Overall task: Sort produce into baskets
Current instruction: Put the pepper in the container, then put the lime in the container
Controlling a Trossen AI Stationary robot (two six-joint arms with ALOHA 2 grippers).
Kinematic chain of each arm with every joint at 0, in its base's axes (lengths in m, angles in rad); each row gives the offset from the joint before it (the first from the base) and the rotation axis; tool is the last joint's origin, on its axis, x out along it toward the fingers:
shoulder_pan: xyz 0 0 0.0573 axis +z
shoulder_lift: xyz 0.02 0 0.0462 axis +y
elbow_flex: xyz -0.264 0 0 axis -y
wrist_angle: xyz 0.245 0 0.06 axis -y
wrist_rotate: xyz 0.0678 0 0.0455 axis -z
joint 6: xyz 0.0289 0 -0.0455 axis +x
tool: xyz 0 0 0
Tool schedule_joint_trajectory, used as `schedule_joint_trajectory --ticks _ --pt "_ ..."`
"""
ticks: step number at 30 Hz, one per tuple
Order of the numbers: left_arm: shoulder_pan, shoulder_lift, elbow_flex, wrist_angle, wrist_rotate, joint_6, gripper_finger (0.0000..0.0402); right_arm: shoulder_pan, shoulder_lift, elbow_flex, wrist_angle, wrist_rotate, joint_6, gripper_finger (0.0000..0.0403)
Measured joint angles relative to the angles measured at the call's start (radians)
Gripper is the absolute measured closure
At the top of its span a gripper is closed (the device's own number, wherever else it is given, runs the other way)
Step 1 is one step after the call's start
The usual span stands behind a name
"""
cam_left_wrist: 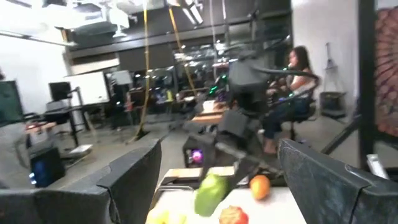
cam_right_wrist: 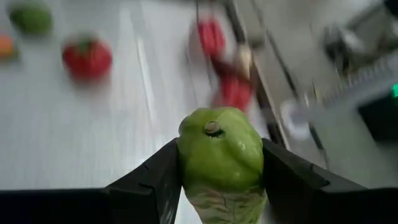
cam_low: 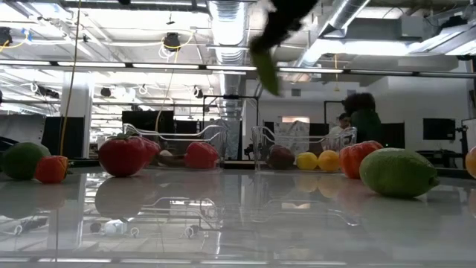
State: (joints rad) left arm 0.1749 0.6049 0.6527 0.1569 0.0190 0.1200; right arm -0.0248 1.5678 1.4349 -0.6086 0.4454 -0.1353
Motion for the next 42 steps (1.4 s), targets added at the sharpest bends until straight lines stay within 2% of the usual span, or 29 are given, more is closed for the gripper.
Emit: schedule_joint_trajectory --ticks 4,7,10,15,22,27,31,37,39,42 --pt "0.000 -0.055 -0.025 -0.019 -0.003 -0.001 0.0093 -0.055 0.093 0.000 0.308 -0.122 -0.126 0.0184" --pt "0.000 -0.077 -0.045 -0.005 -0.021 0.003 0.0093 -0.099 0.176 0.016 0.480 -0.165 -0.193 0.0184" --pt "0.000 -0.096 -0.049 -0.007 -0.050 0.017 0.0093 -0.153 0.265 0.074 0.565 -0.227 -0.213 0.0184" --pt "0.001 -0.104 -0.049 -0.029 -0.081 0.028 0.0093 -0.232 0.427 0.218 0.577 -0.295 -0.213 0.0179" --pt "0.001 -0.104 -0.049 -0.057 -0.097 0.037 0.0093 -0.296 0.564 0.435 0.366 -0.308 -0.186 0.0118" --pt "0.001 -0.104 -0.049 -0.058 -0.099 0.034 0.0093 -0.293 0.553 0.560 0.165 -0.320 -0.141 0.0069" --pt "0.001 -0.104 -0.049 -0.062 -0.099 0.014 0.0093 -0.257 0.493 0.623 -0.114 -0.320 -0.067 0.0048" --pt "0.001 -0.101 -0.049 -0.062 -0.099 -0.002 0.0093 -0.131 0.423 0.548 -0.464 -0.292 0.079 0.0053" --pt "0.001 -0.101 -0.049 -0.062 -0.105 -0.018 0.0093 -0.083 0.391 0.481 -0.536 -0.281 0.120 0.0055" --pt "0.001 -0.101 -0.049 -0.072 -0.108 -0.041 0.0093 -0.021 0.310 0.336 -0.552 -0.268 0.198 0.0056"
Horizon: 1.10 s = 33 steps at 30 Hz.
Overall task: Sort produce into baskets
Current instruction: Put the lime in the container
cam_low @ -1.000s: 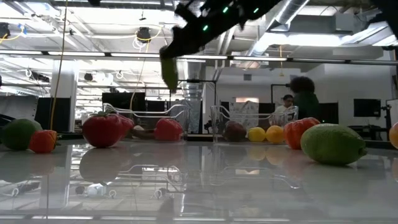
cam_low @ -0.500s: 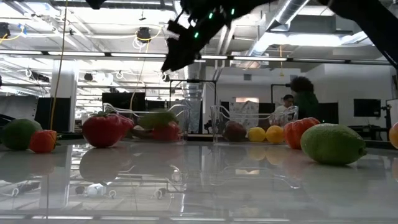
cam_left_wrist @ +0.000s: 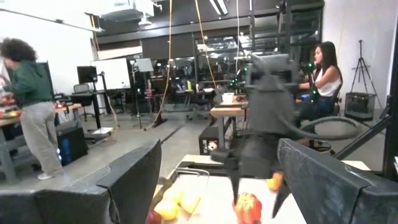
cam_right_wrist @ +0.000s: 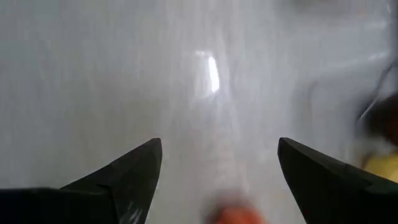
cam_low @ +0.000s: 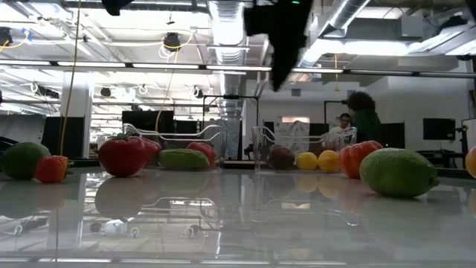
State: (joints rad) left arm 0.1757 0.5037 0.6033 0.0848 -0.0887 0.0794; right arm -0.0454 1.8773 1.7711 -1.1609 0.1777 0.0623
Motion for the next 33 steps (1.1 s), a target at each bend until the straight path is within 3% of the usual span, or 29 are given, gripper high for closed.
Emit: schedule_joint_trajectory --ticks 6,12,18,26,33 --pt "0.000 0.000 0.000 -0.015 -0.002 -0.016 0.0093 0.093 -0.176 -0.332 0.125 -0.021 0.224 0.0057" --pt "0.000 0.000 0.000 -0.029 -0.016 -0.017 0.0093 0.289 -0.269 -0.538 0.381 -0.112 0.460 0.0057" --pt "0.000 0.000 0.000 -0.028 -0.043 -0.023 0.0093 0.477 -0.180 -0.555 0.511 -0.107 0.645 0.0057" --pt "0.000 0.000 0.000 -0.023 -0.027 -0.076 0.0093 0.574 -0.022 -0.478 0.369 0.024 0.725 0.0057" --pt "0.000 0.000 0.000 -0.031 -0.024 -0.088 0.0093 0.608 -0.024 -0.488 0.269 0.113 0.786 0.0057"
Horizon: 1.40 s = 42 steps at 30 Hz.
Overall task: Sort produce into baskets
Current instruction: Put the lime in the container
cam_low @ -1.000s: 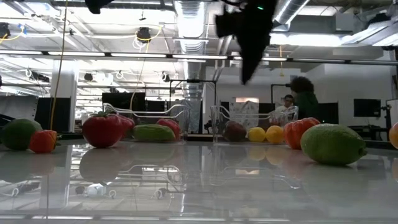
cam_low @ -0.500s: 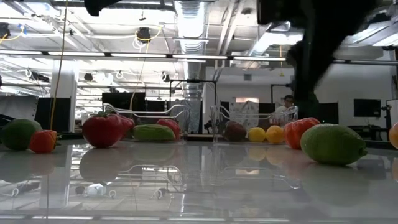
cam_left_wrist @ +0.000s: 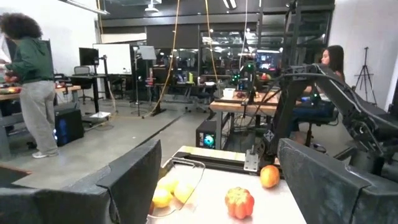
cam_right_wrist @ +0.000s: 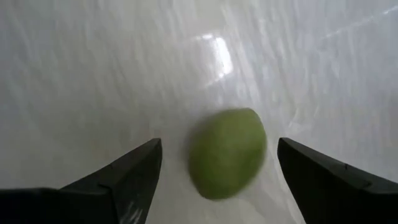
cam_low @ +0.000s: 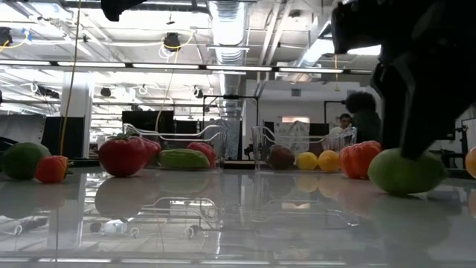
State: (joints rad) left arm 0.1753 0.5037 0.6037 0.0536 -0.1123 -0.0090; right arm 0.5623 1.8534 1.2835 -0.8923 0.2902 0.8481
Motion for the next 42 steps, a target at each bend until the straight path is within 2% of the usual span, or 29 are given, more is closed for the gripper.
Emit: schedule_joint_trajectory --ticks 12,17,23,25,29,33,42 --pt "0.000 0.000 0.000 -0.003 0.001 0.000 0.0093 0.004 0.068 0.001 -0.025 -0.028 -0.032 0.0092" --pt "0.000 0.000 0.000 -0.003 0.001 0.000 0.0093 0.004 0.097 0.002 -0.045 -0.029 -0.033 0.0130" --pt "0.000 0.000 0.000 0.001 0.000 0.004 0.0093 -0.012 0.078 0.000 -0.063 -0.016 -0.050 0.0196" --pt "0.000 0.000 0.000 0.003 0.000 0.004 0.0093 -0.024 0.064 0.000 -0.059 0.007 -0.071 0.0209" --pt "0.000 0.000 0.000 0.004 0.001 0.004 0.0093 -0.062 0.040 0.001 -0.061 0.092 -0.135 0.0209" --pt "0.000 0.000 0.000 0.004 0.000 0.003 0.0093 -0.127 -0.011 0.001 -0.084 0.185 -0.251 0.0183" --pt "0.000 0.000 0.000 0.005 0.000 0.010 0.0093 -0.419 -0.191 0.002 -0.087 0.423 -0.564 0.0194"
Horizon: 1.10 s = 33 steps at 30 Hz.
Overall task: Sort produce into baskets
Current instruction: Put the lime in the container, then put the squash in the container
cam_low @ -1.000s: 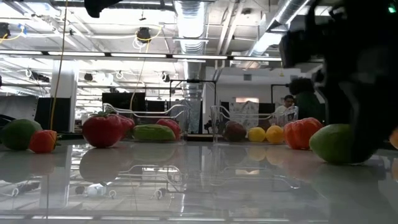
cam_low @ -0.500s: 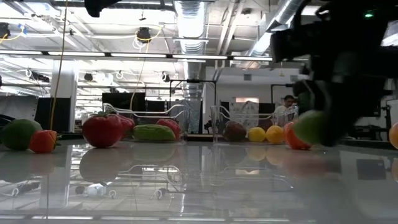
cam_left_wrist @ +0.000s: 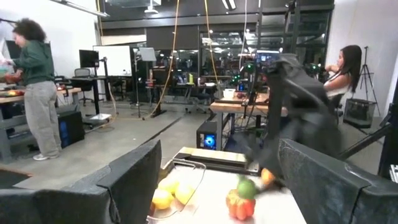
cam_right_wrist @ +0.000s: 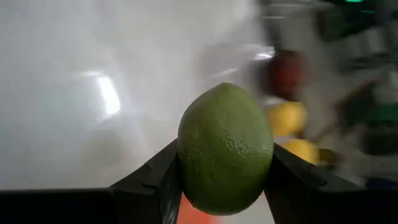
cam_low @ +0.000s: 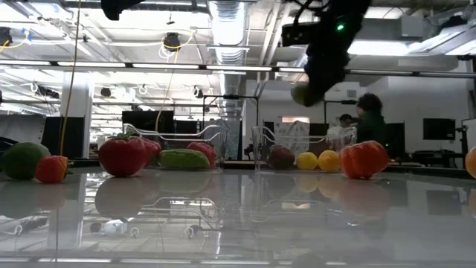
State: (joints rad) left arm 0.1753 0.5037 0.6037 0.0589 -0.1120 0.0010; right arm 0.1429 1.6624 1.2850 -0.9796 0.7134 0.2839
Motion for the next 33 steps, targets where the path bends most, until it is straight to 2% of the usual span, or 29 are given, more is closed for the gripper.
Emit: schedule_joint_trajectory --ticks 3,8,13,17,22,25,29,33 --pt "0.000 0.000 0.000 -0.001 0.000 0.005 0.0093 -0.118 -0.038 0.000 0.011 0.068 -0.094 0.0188" --pt "0.000 0.000 0.000 -0.005 0.000 0.016 0.0093 -0.326 -0.068 0.000 0.061 0.063 -0.194 0.0168" --pt "0.000 0.000 0.000 -0.007 0.000 0.025 0.0093 -0.504 -0.068 0.000 0.058 -0.090 -0.269 0.0155" --pt "0.000 0.000 0.000 -0.007 0.000 0.040 0.0093 -0.577 -0.068 0.000 0.049 -0.178 -0.297 0.0142" --pt "0.000 0.000 0.000 -0.008 -0.001 0.043 0.0093 -0.582 -0.068 0.000 0.013 -0.191 -0.319 0.0122" --pt "0.000 0.000 0.000 -0.008 -0.001 0.043 0.0093 -0.549 -0.075 0.000 -0.075 -0.201 -0.287 0.0111" --pt "0.000 0.000 0.000 -0.016 -0.001 0.042 0.0093 -0.454 -0.105 0.000 -0.294 -0.294 -0.154 0.0106" --pt "0.000 0.000 0.000 -0.016 -0.001 0.042 0.0093 -0.302 -0.149 0.000 -0.468 -0.321 0.012 0.0106"
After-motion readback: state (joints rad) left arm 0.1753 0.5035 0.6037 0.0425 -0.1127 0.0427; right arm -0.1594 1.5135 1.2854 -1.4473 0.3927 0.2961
